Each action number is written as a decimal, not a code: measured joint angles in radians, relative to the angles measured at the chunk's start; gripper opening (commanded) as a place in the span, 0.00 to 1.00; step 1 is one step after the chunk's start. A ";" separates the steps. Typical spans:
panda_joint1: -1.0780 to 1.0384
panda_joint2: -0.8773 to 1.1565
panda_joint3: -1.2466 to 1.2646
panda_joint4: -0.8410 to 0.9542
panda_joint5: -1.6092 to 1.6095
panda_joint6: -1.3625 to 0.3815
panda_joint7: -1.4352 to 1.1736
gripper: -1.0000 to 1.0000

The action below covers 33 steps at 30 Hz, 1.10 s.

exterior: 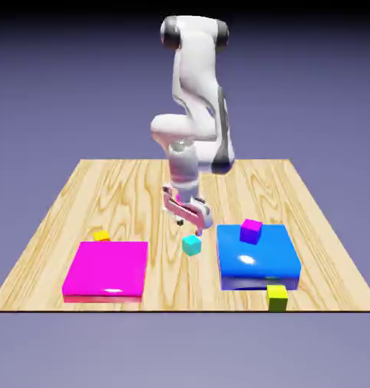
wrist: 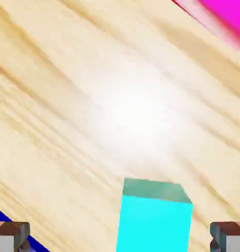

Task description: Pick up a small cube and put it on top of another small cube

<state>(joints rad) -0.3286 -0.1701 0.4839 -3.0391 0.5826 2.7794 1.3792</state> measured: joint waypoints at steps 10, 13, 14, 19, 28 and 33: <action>-0.010 0.362 0.010 0.055 0.047 0.314 -0.070 0.50; -0.011 0.410 0.011 0.062 0.053 0.355 -0.080 0.00; -0.011 0.410 0.011 0.062 0.053 0.355 -0.079 0.00; -0.006 0.229 0.006 0.035 0.029 0.199 -0.044 0.00; -0.032 0.005 -0.036 0.020 -0.026 -0.013 0.015 0.00; -0.195 0.032 -0.217 0.120 -0.156 -0.084 0.089 0.00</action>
<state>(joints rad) -0.5232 -0.1380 0.2664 -2.9186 0.4263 2.6957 1.4686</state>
